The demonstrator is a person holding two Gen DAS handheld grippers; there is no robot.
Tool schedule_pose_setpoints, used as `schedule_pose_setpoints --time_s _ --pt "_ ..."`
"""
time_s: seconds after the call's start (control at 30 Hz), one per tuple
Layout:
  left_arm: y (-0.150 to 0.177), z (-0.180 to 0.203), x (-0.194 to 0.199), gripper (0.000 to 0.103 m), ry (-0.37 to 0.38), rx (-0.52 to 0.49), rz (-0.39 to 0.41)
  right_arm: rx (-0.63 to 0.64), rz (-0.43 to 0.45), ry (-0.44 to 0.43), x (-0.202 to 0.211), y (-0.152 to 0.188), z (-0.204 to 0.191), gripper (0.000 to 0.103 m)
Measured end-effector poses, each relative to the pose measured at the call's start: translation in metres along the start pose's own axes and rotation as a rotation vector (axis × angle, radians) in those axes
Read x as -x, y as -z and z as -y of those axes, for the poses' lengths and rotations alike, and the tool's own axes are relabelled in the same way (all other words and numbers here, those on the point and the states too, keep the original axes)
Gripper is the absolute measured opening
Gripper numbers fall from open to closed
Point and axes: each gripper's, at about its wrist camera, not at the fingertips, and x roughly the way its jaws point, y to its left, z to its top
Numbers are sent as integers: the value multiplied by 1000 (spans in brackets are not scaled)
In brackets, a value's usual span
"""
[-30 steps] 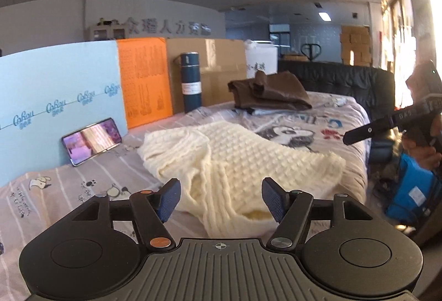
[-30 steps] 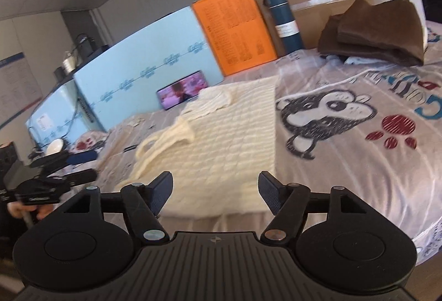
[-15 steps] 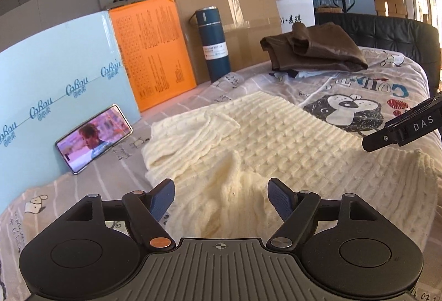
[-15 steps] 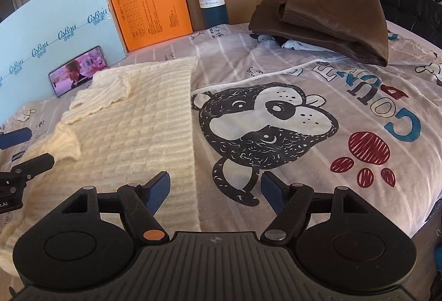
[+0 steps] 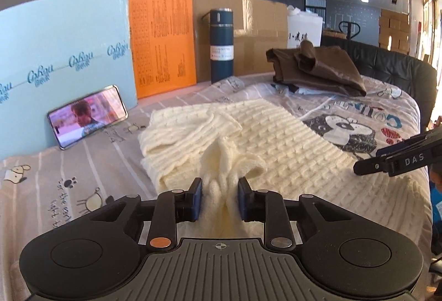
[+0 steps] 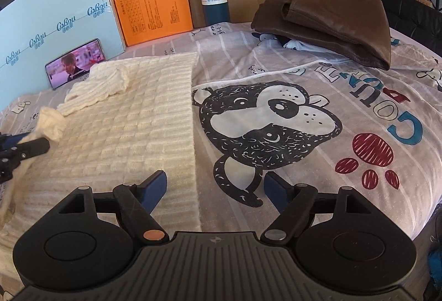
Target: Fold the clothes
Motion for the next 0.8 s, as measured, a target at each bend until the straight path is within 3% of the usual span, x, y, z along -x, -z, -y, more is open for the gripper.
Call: schedule_pose_setpoints --time_s 0.2,0.37,0.5,0.6,0.67,0.73,0.8 --pt "5 -14 55 24 -89 51 154 9 -1 14 3 5 0 78" --pt "30 -28 85 25 -145 133 166 8 2 28 5 8 -1 79" --pt "54 -39 97 25 -225 207 112 10 3 37 5 8 -2 79" --pt "65 -48 102 46 -330 237 40 21 7 46 5 5 -5 79" --pt "65 -54 107 75 -437 238 21 27 13 51 5 1 -6 79" --pt "61 -61 110 83 -514 237 5 30 20 54 4 -3 -6 79" --pt "58 -68 117 85 -541 243 26 29 27 56 2 -7 -5 79"
